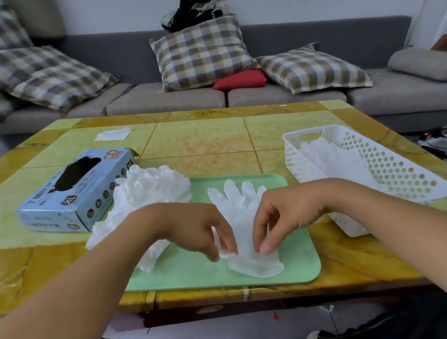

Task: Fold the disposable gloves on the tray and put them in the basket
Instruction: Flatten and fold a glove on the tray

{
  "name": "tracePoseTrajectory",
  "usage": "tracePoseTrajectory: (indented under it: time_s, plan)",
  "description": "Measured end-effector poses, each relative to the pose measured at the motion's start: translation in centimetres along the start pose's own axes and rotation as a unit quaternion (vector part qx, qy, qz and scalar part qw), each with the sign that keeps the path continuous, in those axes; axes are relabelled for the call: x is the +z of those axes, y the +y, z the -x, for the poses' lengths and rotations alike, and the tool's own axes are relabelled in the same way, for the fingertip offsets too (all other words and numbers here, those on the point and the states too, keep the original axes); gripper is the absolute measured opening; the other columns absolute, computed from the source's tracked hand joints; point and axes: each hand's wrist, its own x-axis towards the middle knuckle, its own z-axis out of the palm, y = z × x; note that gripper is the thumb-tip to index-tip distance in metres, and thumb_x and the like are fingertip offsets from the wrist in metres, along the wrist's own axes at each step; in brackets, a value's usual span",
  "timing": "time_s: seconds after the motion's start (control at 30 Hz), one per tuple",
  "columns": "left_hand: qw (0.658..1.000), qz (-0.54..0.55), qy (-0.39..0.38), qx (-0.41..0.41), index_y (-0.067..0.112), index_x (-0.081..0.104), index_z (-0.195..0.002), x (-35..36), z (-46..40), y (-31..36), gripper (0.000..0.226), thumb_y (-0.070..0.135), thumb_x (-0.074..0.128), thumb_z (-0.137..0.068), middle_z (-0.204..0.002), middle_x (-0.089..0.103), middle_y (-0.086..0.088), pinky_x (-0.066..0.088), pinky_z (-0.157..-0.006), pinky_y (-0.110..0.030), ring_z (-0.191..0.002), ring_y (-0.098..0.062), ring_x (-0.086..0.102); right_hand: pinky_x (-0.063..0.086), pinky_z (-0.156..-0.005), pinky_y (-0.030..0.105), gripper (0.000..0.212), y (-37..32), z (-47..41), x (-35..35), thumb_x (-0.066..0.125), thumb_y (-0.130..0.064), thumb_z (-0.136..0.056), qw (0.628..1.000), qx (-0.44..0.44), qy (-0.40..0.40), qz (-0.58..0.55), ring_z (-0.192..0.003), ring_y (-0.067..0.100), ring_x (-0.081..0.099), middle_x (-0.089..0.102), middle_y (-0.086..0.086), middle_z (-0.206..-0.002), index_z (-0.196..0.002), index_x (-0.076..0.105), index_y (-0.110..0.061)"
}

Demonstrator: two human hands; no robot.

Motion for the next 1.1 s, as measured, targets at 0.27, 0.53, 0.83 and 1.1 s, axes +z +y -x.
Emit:
tracePoseTrajectory:
  time_s: [0.27,0.53,0.83,1.1]
  plan:
    - [0.982,-0.117,0.136,-0.059,0.026,0.070,-0.109,0.0,-1.9,-1.0,0.036,0.047,0.079,-0.081,-0.107,0.067,0.011,0.050,-0.093,-0.029,-0.099,-0.008,0.060,0.037,-0.114,0.037,0.108,1.0,-4.4,1.3,0.083,-0.072,-0.060,0.975,0.065,0.114,0.178,-0.137,0.010,0.036,0.036,-0.017,-0.152,-0.151,0.037,-0.036]
    - [0.933,-0.011,0.357,-0.046,0.023,0.074,-0.099,-2.9,2.8,-4.5,0.013,0.033,0.070,-0.093,-0.095,0.072,0.014,0.052,-0.078,-0.021,-0.088,0.000,0.066,0.049,-0.095,0.035,0.056,-3.6,-7.1,-0.7,0.075,-0.059,-0.081,0.935,0.011,0.306,0.178,-0.117,0.016,0.060,0.065,-0.006,-0.130,-0.127,0.067,-0.026]
    - [0.890,0.047,0.424,-0.162,0.029,0.060,-0.131,-0.5,8.4,-11.9,0.034,0.017,0.059,-0.100,-0.126,0.058,0.012,0.043,-0.090,-0.025,-0.110,-0.006,0.057,0.052,-0.084,0.041,0.038,-10.9,-14.9,5.6,0.073,-0.041,-0.087,0.935,-0.129,0.245,0.222,-0.103,0.024,0.060,0.061,0.002,-0.116,-0.116,0.072,-0.017]
    - [0.889,0.068,0.431,-0.141,0.032,0.052,-0.139,-0.4,9.2,-12.6,0.045,0.015,0.061,-0.099,-0.143,0.039,0.008,0.052,-0.089,-0.032,-0.117,-0.015,0.055,0.054,-0.085,0.032,0.013,-8.2,-13.6,4.5,0.080,-0.016,-0.086,0.954,-0.148,0.255,0.048,-0.088,0.013,0.071,0.078,0.000,-0.097,-0.097,0.081,-0.009]
